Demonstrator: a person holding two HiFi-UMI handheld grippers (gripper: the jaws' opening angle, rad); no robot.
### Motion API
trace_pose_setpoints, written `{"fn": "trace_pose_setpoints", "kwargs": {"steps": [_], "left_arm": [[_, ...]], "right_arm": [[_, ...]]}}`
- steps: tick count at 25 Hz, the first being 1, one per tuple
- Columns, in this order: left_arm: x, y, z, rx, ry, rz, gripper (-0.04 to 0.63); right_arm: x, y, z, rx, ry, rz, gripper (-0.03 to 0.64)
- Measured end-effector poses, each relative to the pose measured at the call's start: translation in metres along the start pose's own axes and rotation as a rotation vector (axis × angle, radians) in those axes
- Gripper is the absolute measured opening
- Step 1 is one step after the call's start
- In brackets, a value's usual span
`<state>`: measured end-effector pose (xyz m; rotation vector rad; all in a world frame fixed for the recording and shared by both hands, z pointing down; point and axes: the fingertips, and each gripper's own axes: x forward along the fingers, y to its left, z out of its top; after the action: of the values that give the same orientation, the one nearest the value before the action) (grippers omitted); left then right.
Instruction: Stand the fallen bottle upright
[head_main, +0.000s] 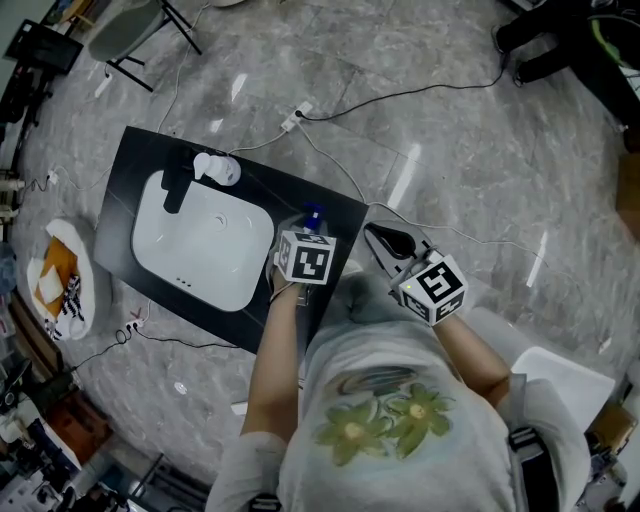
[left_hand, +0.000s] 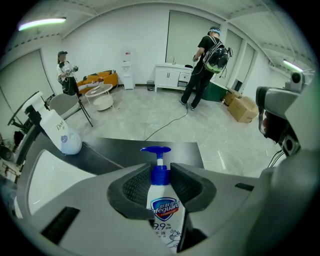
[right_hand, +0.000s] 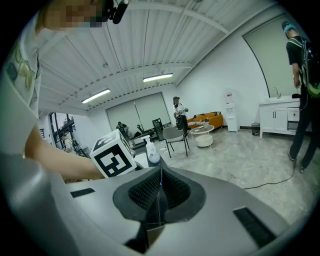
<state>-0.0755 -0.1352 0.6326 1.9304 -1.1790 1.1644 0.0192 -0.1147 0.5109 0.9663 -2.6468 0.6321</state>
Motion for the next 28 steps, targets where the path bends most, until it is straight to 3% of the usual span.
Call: {"fn": "trace_pose_setpoints", "kwargs": {"steps": [28], "left_arm": [[-0.042,-0.002,0.025,-0.022,-0.164,0.037,0.136]], "right_arm": [[-0.027,0.018,0.002,-0.030,-0.012,-0.011,0.043]]}}
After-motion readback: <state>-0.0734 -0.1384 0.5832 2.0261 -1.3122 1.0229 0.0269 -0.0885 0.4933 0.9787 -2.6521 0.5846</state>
